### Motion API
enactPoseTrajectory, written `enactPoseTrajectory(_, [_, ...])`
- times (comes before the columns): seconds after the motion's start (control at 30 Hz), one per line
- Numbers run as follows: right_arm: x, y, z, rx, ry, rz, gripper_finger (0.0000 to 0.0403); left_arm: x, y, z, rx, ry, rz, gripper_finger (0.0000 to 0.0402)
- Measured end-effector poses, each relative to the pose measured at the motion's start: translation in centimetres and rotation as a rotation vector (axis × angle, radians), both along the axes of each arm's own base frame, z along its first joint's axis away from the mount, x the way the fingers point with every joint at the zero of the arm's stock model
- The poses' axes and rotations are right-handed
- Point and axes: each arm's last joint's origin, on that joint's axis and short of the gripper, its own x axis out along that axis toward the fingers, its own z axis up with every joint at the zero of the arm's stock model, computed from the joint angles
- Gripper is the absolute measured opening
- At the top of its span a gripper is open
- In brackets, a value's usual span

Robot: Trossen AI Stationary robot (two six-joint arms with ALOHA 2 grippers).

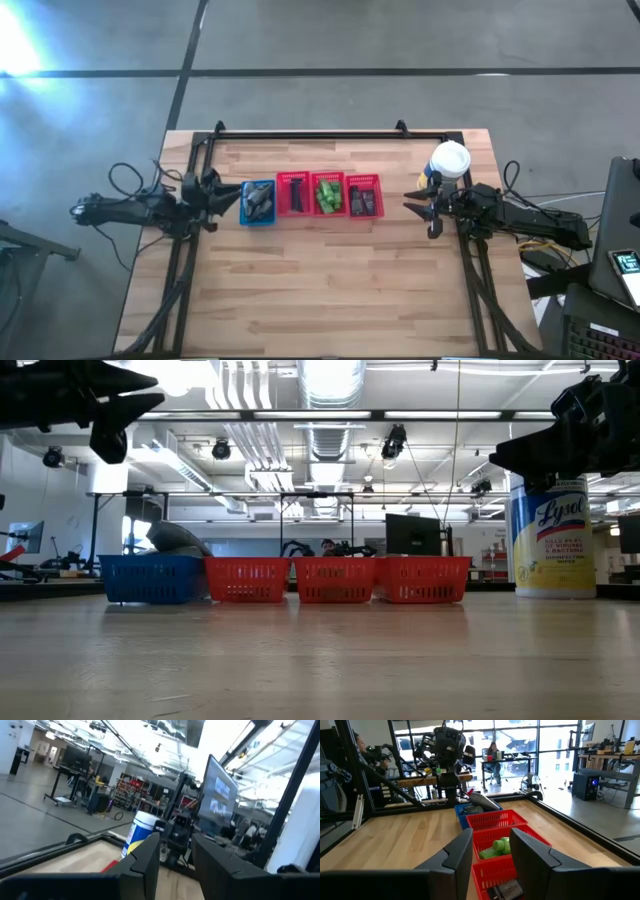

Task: Pick & Place Travel size toiletries
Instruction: Return to Home Position

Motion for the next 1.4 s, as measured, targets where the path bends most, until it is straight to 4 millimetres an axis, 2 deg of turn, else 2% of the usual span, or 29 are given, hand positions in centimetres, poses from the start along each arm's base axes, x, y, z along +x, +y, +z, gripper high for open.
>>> enactPoseTrajectory(0.23, [0.0,0.0,0.0,0.0,0.0,-0.001,0.0103,-0.1,0.0,-0.7,-0.041,0.031,-0.028,0.0117])
enactPoseTrajectory(0.43, [0.0,0.0,0.0,0.0,0.0,0.0,0.0082,-0.1,-0.2,-0.6,0.163,0.052,-0.036,0.0117])
enactPoseTrajectory(0.57, [0.0,0.0,0.0,0.0,0.0,0.0,0.0068,-0.3,0.3,-0.5,0.228,0.05,-0.011,0.0117])
enactPoseTrajectory(0.7, [0.0,0.0,0.0,0.0,0.0,0.0,0.0055,-0.5,0.7,-1.5,0.242,0.03,-0.004,0.0117])
enactPoseTrajectory(0.8, [0.0,0.0,0.0,0.0,0.001,-0.001,0.0048,-0.2,1.0,-3.0,0.238,0.048,-0.007,0.0117])
enactPoseTrajectory(0.9, [0.0,0.0,0.0,0.0,0.0,0.0,0.0043,-0.2,1.2,-3.1,0.239,0.057,0.004,0.0117])
enactPoseTrajectory(1.0, [0.0,0.0,0.0,0.0,0.0,0.0,0.0044,-0.3,1.3,-2.9,0.271,0.043,0.019,0.0117])
enactPoseTrajectory(1.1, [0.0,0.0,0.0,0.0,-0.001,0.0,0.0051,-0.2,1.5,-3.4,0.307,0.104,0.035,0.0117])
enactPoseTrajectory(1.4, [0.0,0.0,0.0,0.0,-0.001,0.0,0.0082,-0.1,1.6,-4.2,0.264,0.176,0.024,0.0117])
